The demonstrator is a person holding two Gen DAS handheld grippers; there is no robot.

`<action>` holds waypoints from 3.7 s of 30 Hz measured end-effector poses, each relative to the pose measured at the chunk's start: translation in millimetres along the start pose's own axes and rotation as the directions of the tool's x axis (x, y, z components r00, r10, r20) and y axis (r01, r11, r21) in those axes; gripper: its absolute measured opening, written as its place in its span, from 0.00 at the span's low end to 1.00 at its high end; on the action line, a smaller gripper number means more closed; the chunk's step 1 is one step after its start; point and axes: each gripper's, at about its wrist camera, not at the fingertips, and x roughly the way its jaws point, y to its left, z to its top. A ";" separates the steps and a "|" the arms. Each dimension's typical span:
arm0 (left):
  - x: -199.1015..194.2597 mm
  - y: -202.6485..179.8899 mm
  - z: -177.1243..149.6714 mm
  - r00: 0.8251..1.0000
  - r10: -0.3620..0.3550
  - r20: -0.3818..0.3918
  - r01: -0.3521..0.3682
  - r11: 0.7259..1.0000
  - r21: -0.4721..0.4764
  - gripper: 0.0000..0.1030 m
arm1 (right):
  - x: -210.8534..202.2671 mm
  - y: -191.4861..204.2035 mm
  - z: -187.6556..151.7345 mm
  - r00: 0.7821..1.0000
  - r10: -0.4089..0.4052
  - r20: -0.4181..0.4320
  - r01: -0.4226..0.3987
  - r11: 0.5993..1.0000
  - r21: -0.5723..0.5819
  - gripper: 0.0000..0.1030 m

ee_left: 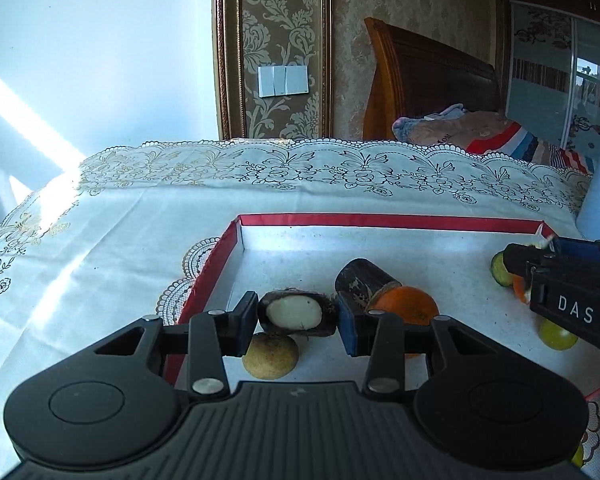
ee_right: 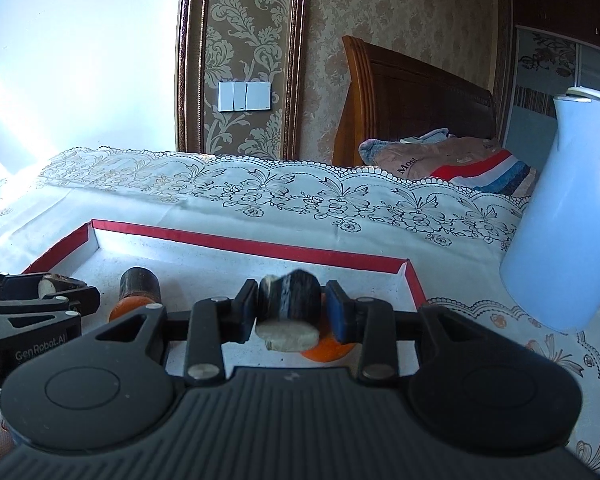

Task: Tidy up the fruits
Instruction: 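Open the left gripper releasing the dark fruit while the right releases the slice, then raise both open grippers away from the tray, then move both open grippers toward the remaining fruits beside the tray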

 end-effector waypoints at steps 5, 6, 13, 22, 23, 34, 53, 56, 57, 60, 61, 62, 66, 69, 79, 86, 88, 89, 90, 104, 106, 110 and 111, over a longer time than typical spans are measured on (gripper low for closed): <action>-3.1 1.4 -1.0 1.000 0.017 0.018 -0.016 1.000 -0.013 0.60 | 2.2 -2.5 -2.7 1.000 -0.014 -0.009 0.014 1.000 0.008 0.62; -4.6 1.4 -0.9 0.999 0.021 0.026 -0.020 1.000 -0.015 0.61 | 2.6 -3.3 -2.9 1.000 -0.016 -0.012 0.016 1.000 0.012 0.66; -5.6 2.4 -1.3 1.000 0.018 0.025 -0.017 1.000 -0.019 0.64 | 1.2 -3.0 -4.4 1.000 -0.016 -0.013 0.016 1.000 0.011 0.73; -10.1 7.4 -2.6 0.999 -0.007 0.031 0.008 0.999 -0.051 0.73 | -0.9 -6.4 -5.6 1.000 -0.011 -0.021 0.011 1.000 0.027 0.81; -10.8 7.4 -2.6 0.999 -0.008 0.032 0.009 0.999 -0.051 0.73 | -1.2 -6.9 -5.7 1.000 -0.013 -0.021 0.013 0.999 0.030 0.85; -20.8 6.9 -4.7 0.999 -0.010 0.053 0.013 0.999 -0.045 0.73 | -3.8 -11.2 -7.9 0.999 -0.026 -0.028 0.027 0.999 0.035 0.92; -57.3 3.2 -23.3 0.998 -0.059 0.035 0.060 0.998 -0.024 0.74 | -13.7 -25.0 -18.0 0.996 -0.039 -0.074 0.044 0.996 0.072 0.95; -64.2 2.9 -28.7 0.996 -0.078 0.033 0.079 0.997 -0.020 0.74 | -19.3 -26.4 -21.1 0.997 -0.034 -0.076 0.040 0.996 0.076 0.95; -66.8 3.3 -30.6 0.996 -0.089 0.033 0.090 0.996 -0.025 0.74 | -21.9 -27.4 -22.4 0.997 -0.029 -0.077 0.035 0.996 0.080 0.96; -71.4 2.5 -35.7 0.995 -0.097 0.035 0.098 0.995 -0.022 0.74 | -29.0 -30.4 -26.2 0.997 -0.015 -0.079 0.022 0.995 0.095 0.96; -73.2 1.3 -37.7 0.995 -0.096 0.038 0.097 0.995 -0.013 0.74 | -30.6 -30.9 -27.4 0.997 -0.012 -0.082 0.020 0.995 0.096 0.97; -74.3 0.4 -39.0 0.995 -0.096 0.039 0.096 0.995 -0.006 0.74 | -32.7 -31.5 -29.1 0.996 -0.009 -0.083 0.017 0.995 0.097 0.97; -79.2 -0.9 -44.0 0.992 -0.119 0.038 0.119 0.993 0.005 0.74 | -41.6 -33.1 -34.7 0.996 -0.005 -0.084 0.014 0.995 0.100 0.98; -81.0 1.4 -46.7 0.990 -0.135 0.035 0.135 0.991 -0.004 0.74 | -50.1 -38.7 -40.6 0.996 0.005 -0.087 0.005 0.993 0.114 0.98; -84.7 2.4 -51.7 0.984 -0.176 0.030 0.176 0.984 0.001 0.74 | -78.7 -64.6 -65.6 0.996 0.034 -0.085 -0.018 0.984 0.175 0.98; -94.0 -2.6 -58.0 0.968 -0.248 0.034 0.247 0.968 0.034 0.74 | -86.3 -79.8 -77.4 0.995 0.021 -0.094 0.001 0.974 0.226 0.99; -95.8 -4.9 -59.1 0.959 -0.283 0.030 0.282 0.958 0.045 0.74 | -84.2 -84.4 -77.7 0.995 0.020 -0.102 0.007 0.967 0.255 0.99; -96.5 -6.4 -59.6 0.956 -0.292 0.030 0.290 0.956 0.054 0.74 | -83.0 -86.3 -78.5 0.994 0.023 -0.108 0.006 0.964 0.266 0.99; -97.3 -8.1 -60.2 0.955 -0.296 0.032 0.294 0.954 0.062 0.74 | -81.9 -86.9 -78.9 0.993 0.026 -0.113 0.005 0.963 0.270 0.99; -103.5 -27.3 -71.0 0.958 -0.287 0.026 0.280 0.948 0.152 0.74 | -84.2 -77.4 -79.4 0.994 -0.007 -0.113 0.031 0.976 0.217 1.00; -103.6 -31.1 -72.3 0.956 -0.291 0.022 0.283 0.943 0.173 0.74 | -83.8 -77.6 -79.5 0.993 -0.008 -0.115 0.033 0.975 0.218 1.00; -103.6 -36.3 -74.0 0.954 -0.299 0.019 0.289 0.937 0.196 0.74 | -83.3 -76.5 -79.7 0.993 -0.009 -0.118 0.034 0.976 0.214 1.00; -103.0 -37.3 -74.1 0.954 -0.300 0.015 0.291 0.936 0.198 0.74 | -82.8 -75.9 -80.0 0.993 -0.010 -0.121 0.036 0.977 0.211 1.00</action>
